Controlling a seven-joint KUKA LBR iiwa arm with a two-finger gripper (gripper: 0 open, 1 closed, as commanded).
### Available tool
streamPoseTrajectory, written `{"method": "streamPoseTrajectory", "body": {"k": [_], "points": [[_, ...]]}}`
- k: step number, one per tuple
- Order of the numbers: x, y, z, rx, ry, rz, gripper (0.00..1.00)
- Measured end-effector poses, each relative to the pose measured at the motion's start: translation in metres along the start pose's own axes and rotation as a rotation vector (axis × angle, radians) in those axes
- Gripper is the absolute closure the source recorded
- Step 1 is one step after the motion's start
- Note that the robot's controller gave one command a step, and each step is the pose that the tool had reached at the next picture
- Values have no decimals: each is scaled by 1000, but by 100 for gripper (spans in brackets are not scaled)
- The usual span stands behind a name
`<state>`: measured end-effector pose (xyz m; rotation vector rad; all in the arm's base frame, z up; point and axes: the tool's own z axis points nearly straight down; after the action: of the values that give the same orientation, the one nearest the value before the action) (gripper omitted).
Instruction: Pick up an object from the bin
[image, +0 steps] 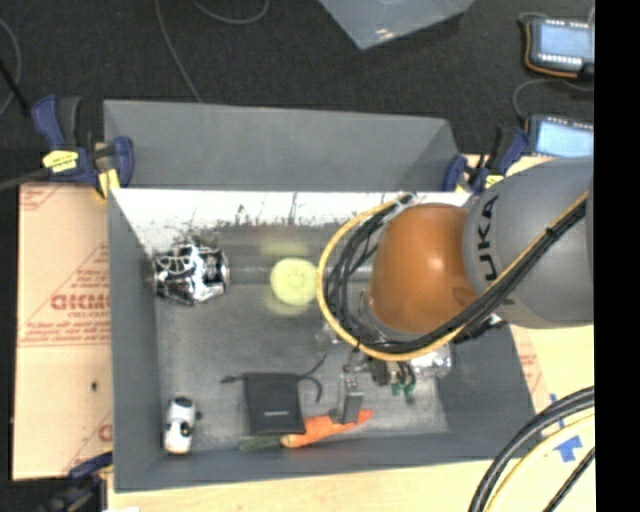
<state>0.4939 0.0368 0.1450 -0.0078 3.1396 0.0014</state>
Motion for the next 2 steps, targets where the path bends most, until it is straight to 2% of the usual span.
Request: {"method": "streamPoseTrajectory", "body": {"k": [1, 2], "points": [[-6, 29, 31, 2, -6, -94, 0], [-4, 60, 46, -1, 4, -94, 0]]}}
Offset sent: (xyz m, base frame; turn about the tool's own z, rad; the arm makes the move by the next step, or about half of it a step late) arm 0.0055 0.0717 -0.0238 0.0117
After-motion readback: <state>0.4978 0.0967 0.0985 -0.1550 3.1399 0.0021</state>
